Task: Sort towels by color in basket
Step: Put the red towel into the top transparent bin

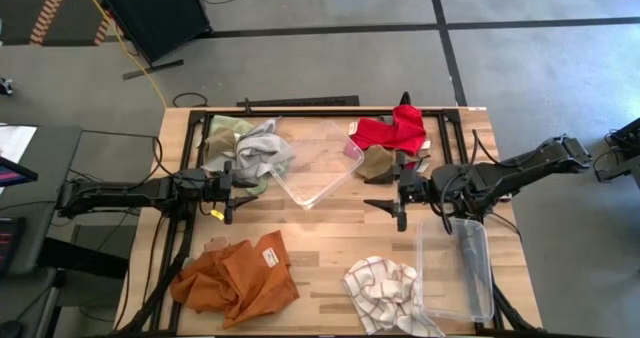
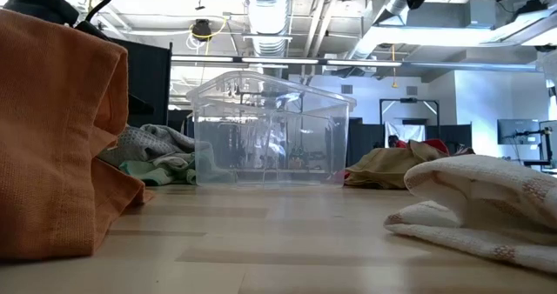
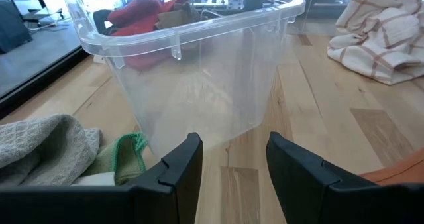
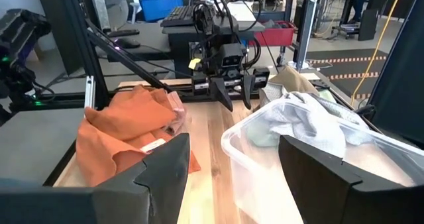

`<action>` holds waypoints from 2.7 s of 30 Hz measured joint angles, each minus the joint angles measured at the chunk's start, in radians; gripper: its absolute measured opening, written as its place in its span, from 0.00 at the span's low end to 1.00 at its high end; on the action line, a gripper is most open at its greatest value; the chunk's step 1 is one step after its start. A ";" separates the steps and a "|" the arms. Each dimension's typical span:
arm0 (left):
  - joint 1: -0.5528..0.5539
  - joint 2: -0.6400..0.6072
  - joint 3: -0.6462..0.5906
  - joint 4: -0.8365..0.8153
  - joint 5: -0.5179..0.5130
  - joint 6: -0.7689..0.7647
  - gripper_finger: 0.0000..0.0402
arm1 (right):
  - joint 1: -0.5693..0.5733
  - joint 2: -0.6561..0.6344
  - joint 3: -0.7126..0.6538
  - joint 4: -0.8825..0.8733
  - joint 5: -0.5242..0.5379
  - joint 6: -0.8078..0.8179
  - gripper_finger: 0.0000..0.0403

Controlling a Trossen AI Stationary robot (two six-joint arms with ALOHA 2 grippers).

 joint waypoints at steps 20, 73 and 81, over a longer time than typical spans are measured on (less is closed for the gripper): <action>0.000 0.000 0.000 0.000 0.000 0.000 0.40 | -0.002 -0.002 0.000 -0.108 0.005 0.000 0.64; 0.000 0.000 0.000 0.000 0.000 0.000 0.40 | -0.365 -0.082 0.000 -0.811 0.082 0.275 0.64; 0.000 0.000 0.000 0.000 0.000 0.000 0.40 | -0.393 -0.081 0.000 -0.805 0.084 0.299 0.64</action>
